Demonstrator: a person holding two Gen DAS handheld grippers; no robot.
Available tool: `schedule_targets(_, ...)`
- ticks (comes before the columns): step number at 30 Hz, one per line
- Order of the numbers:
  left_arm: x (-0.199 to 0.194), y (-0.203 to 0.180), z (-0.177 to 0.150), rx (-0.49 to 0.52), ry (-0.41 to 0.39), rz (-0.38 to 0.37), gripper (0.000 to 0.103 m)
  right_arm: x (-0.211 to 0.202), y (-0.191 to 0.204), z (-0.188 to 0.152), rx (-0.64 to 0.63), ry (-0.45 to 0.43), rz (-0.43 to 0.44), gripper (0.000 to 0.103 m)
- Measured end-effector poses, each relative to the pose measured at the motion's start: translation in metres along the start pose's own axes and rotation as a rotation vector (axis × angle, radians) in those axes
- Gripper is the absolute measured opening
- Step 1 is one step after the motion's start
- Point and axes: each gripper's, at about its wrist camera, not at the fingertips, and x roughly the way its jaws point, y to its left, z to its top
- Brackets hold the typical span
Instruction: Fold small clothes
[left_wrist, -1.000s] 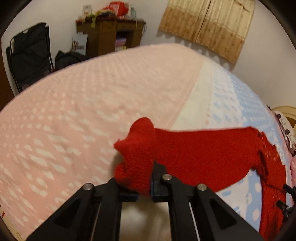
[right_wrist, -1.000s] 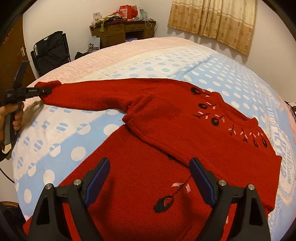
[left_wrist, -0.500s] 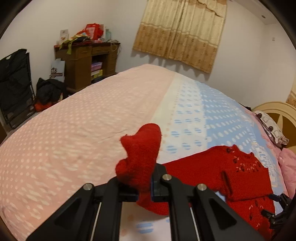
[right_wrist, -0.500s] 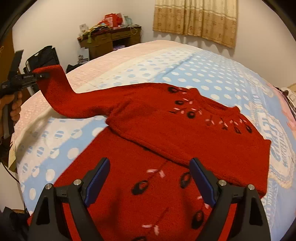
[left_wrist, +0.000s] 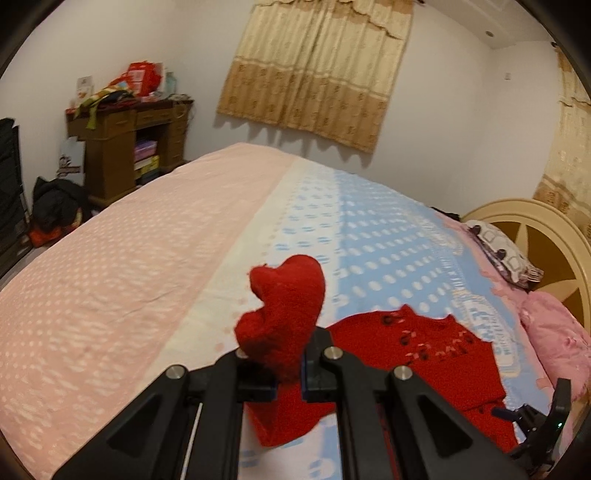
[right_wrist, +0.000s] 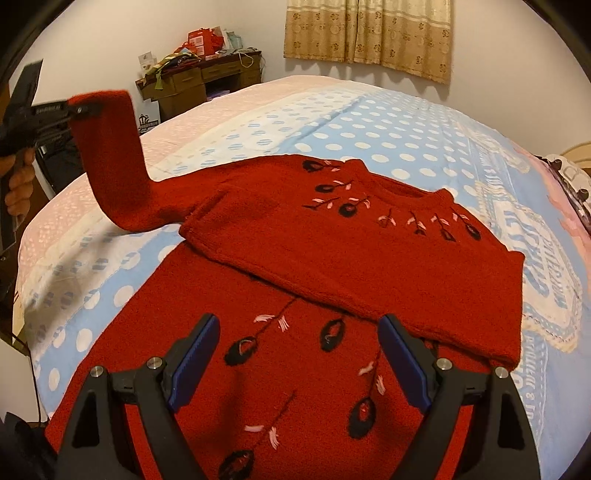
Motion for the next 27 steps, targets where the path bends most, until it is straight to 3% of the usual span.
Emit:
schedule_targets(14, 0.006, -0.058, 0.015, 0.051, -0.024, -0.081, 0.008, -0.014, -0.015, -0.025, 0.023, 0.017, -0.010, 0.088)
schedule_targets(27, 0.001, -0.150, 0.032, 0.163, -0.085, -0.218, 0.008, -0.033, -0.033, -0.048, 0.098, -0.004, -0.018, 0.088)
